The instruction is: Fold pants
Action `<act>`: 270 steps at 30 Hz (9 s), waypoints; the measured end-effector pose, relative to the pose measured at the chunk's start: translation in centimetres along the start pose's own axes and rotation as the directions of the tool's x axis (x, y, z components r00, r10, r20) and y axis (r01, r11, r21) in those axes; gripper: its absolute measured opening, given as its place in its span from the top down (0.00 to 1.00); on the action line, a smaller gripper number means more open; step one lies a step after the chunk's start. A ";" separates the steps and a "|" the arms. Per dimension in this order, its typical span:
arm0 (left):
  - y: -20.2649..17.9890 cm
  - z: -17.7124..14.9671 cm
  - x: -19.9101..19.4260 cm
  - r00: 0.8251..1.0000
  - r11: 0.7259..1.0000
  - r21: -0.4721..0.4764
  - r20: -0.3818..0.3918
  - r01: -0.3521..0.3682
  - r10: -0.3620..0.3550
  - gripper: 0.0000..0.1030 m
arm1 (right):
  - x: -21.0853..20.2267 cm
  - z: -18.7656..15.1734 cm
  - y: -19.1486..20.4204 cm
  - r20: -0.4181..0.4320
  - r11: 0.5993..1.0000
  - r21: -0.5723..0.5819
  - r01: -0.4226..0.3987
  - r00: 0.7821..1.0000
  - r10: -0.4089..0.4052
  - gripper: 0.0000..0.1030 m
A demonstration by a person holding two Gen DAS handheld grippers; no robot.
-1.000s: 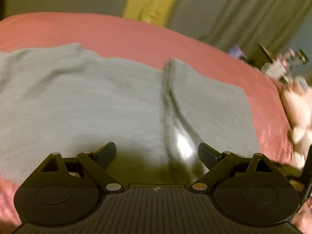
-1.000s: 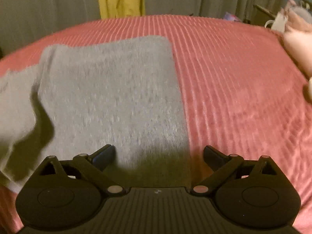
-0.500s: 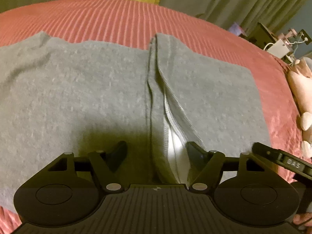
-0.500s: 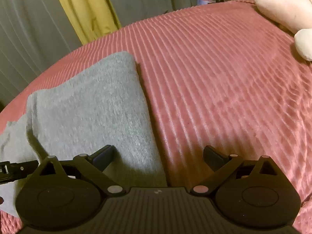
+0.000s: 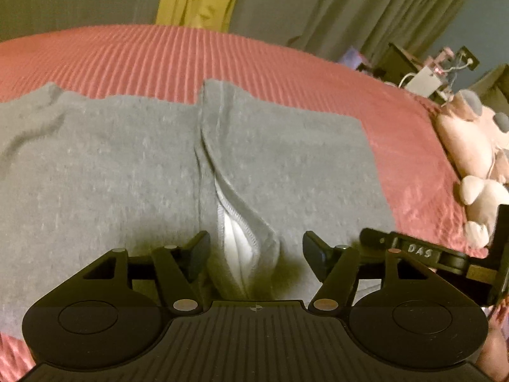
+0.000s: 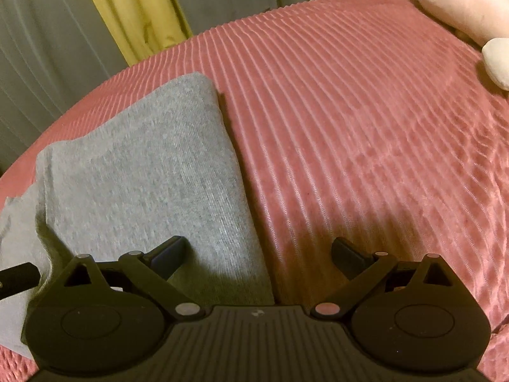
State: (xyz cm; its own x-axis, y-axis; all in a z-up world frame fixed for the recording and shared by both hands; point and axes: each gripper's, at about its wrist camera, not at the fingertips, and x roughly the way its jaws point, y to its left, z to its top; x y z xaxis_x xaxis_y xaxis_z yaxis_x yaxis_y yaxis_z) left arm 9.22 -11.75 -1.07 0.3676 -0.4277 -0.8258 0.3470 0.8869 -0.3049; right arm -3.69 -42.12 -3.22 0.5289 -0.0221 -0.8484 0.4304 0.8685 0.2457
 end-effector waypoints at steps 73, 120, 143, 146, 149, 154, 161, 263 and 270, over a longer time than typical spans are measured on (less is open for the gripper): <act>15.2 -3.1 -9.8 0.941 0.888 -0.399 0.144 -0.227 0.305 0.24 | 0.5 -3.6 6.5 0.048 0.970 -0.243 -0.014 0.998 0.027 0.04; 41.4 -13.1 -15.2 0.809 0.547 -0.771 0.527 0.326 0.261 0.47 | 1.9 -5.5 9.4 0.116 0.965 -0.257 0.055 0.993 -0.026 0.04; 21.5 -4.0 -23.9 0.729 0.933 -0.358 0.644 0.020 0.232 0.71 | 0.9 -4.2 8.5 0.096 0.974 -0.225 0.026 0.995 -0.005 0.04; 14.0 -2.6 -22.8 0.727 0.981 -0.196 0.674 0.005 0.131 0.71 | 0.6 -4.1 8.2 0.104 0.974 -0.226 0.021 0.995 0.002 0.04; 6.6 -2.3 -18.8 0.763 0.999 -0.012 0.646 0.035 -0.019 0.69 | 0.1 -3.9 7.8 0.113 0.975 -0.222 0.013 0.993 0.013 0.04; -1.9 -3.8 -7.7 0.900 0.987 0.157 0.433 -0.029 -0.042 0.59 | -1.0 -3.4 5.5 0.138 0.990 -0.138 -0.012 0.990 0.031 0.04; -4.4 -7.6 -1.4 0.991 0.958 0.270 0.119 -0.097 0.067 0.20 | -1.9 -2.8 0.8 0.150 0.994 0.077 -0.079 0.986 0.067 0.04; 6.7 -8.5 -7.2 0.945 0.945 0.009 0.011 -0.327 0.327 0.08 | -3.6 -3.9 5.5 0.046 0.972 -0.088 -0.220 0.973 0.224 0.04; 4.3 -8.6 -4.1 0.908 0.905 0.133 -0.063 -0.403 0.414 0.08 | -3.1 -4.1 5.5 0.053 0.971 -0.096 -0.217 0.973 0.223 0.04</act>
State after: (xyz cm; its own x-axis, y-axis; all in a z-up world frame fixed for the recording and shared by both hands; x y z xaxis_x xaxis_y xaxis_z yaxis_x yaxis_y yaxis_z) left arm 1.74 -4.67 -3.07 0.4228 -0.0101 -0.9062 0.2808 0.9522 0.1204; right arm -5.95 -35.18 -1.19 0.6492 0.1460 -0.7465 0.2330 0.8960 0.3780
